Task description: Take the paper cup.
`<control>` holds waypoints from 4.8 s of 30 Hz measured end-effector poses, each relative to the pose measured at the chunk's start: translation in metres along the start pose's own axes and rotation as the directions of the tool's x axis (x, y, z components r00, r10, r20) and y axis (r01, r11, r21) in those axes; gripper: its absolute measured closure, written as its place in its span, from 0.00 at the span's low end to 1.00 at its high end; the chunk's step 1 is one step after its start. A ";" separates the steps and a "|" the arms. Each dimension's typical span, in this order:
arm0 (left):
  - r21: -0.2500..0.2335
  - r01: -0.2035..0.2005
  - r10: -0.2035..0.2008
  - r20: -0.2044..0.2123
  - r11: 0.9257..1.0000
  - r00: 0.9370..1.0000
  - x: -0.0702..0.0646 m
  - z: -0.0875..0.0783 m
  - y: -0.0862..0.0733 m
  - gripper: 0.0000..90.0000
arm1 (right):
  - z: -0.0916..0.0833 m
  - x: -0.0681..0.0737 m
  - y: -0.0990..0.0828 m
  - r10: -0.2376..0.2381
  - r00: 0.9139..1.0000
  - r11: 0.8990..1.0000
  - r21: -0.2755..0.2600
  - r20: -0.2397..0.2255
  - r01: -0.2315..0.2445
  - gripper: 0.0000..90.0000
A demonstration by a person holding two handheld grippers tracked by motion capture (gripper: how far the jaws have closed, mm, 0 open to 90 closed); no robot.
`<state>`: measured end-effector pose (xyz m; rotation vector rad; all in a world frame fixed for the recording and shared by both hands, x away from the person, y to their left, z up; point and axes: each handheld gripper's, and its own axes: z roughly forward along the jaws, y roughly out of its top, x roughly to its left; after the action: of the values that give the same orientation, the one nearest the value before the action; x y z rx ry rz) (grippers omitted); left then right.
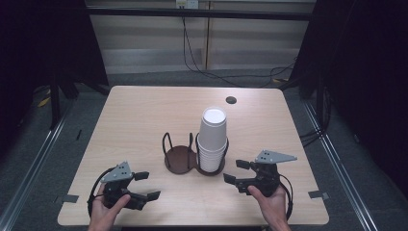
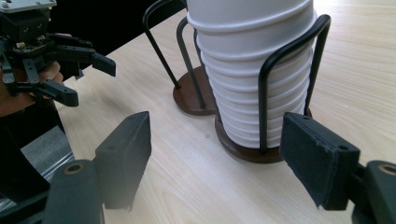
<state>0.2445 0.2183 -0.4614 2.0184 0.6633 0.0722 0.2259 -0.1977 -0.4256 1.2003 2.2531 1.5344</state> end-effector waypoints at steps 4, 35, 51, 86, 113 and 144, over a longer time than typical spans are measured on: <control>-0.001 -0.010 0.010 0.002 1.000 1.000 -0.002 0.001 0.001 0.18 | 0.001 0.002 0.004 -0.029 0.999 1.000 0.008 0.021 0.028 0.28; 0.027 -0.019 0.019 0.009 0.999 1.000 -0.002 0.014 0.010 0.18 | 0.004 -0.013 0.060 -0.036 0.999 0.999 -0.020 -0.016 0.036 0.21; 0.039 0.002 -0.002 0.001 0.999 1.000 0.002 0.013 0.007 0.18 | 0.009 -0.013 0.109 -0.072 0.996 0.997 -0.015 -0.051 0.071 0.19; 0.063 -0.020 0.019 0.009 0.998 1.000 0.000 0.013 0.005 0.18 | 0.054 -0.010 0.152 -0.147 0.989 0.974 0.169 -0.032 0.150 0.19; 0.051 0.019 -0.021 0.026 0.999 0.999 0.005 0.010 0.002 0.19 | 0.046 -0.003 0.160 -0.212 0.977 0.968 0.136 -0.008 0.211 0.23; 0.060 0.026 -0.028 0.025 0.998 0.999 0.006 0.010 0.001 0.19 | 0.015 -0.003 0.168 -0.149 0.989 0.988 -0.029 -0.017 0.149 0.24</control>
<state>0.2532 0.2128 -0.4670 2.0636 0.6836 0.0106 0.3234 -0.1633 -0.2925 0.9890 2.2688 1.5214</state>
